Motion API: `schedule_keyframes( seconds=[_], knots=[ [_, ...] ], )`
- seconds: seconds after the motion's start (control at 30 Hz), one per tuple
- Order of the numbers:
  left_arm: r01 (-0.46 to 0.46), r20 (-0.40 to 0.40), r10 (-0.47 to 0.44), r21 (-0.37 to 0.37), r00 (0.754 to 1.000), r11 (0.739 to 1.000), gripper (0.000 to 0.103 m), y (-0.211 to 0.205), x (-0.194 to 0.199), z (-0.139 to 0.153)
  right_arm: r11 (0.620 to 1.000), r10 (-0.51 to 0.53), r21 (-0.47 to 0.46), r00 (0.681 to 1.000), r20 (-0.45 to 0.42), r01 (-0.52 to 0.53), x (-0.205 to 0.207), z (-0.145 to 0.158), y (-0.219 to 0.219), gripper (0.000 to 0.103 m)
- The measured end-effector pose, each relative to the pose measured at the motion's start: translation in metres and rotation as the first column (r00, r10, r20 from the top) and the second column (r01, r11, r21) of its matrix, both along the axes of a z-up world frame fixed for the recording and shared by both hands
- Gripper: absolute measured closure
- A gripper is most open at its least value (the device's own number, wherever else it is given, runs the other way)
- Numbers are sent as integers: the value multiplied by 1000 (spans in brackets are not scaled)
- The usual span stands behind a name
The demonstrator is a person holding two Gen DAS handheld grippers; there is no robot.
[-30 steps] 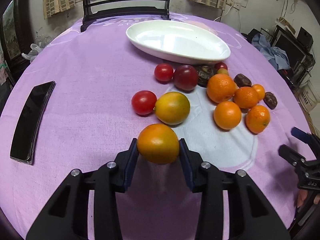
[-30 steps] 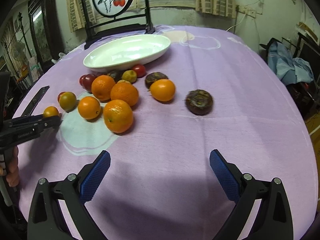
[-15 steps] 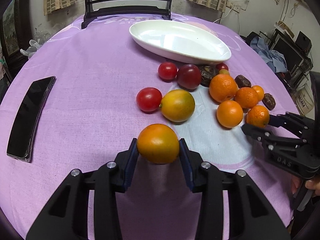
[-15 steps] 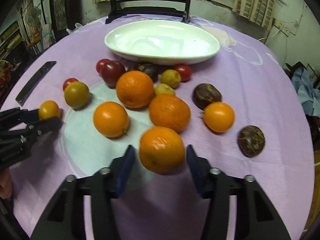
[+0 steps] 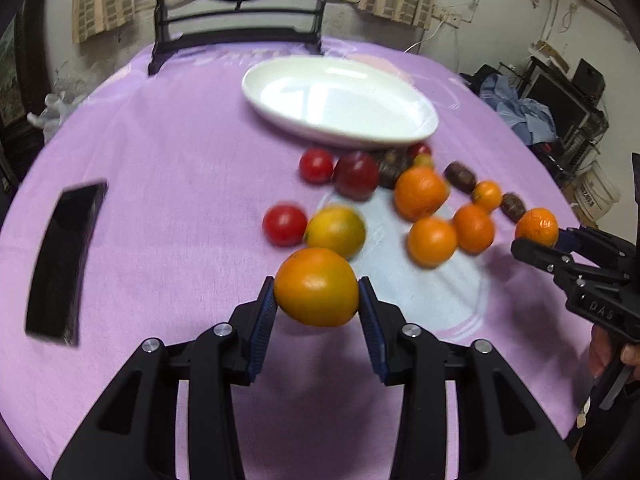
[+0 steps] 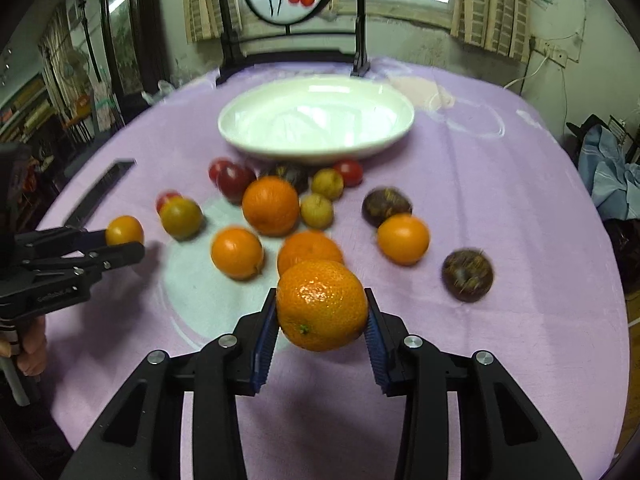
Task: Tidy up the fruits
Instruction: 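Carry both fruits over the white plate and open both tools to release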
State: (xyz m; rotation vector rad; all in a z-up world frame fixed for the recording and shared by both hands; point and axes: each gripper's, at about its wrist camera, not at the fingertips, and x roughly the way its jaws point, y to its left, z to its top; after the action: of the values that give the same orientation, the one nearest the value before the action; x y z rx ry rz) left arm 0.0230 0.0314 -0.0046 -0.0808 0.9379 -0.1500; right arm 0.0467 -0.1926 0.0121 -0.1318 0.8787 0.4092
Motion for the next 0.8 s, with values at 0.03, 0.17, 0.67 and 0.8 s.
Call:
schedule_keyframes(
  seconds=[0.03, 0.17, 0.67, 0.8],
  knots=[
    [10, 11, -10, 4, 1000, 1000, 63, -2, 4, 7, 1000, 5, 10, 1000, 16, -5, 3, 7, 0, 62],
    [24, 85, -28, 47, 996, 999, 63, -15, 38, 41, 999, 11, 30, 997, 71, -13, 36, 32, 10, 62],
    [-68, -75, 74, 81, 994, 994, 62, -38, 208, -5, 997, -11, -83, 996, -84, 4, 180, -19, 60, 60],
    [-131, -32, 133, 50, 991, 990, 33, -28, 209, 4, 998, -12, -66, 999, -46, 9, 179, -13, 56, 44]
  ],
)
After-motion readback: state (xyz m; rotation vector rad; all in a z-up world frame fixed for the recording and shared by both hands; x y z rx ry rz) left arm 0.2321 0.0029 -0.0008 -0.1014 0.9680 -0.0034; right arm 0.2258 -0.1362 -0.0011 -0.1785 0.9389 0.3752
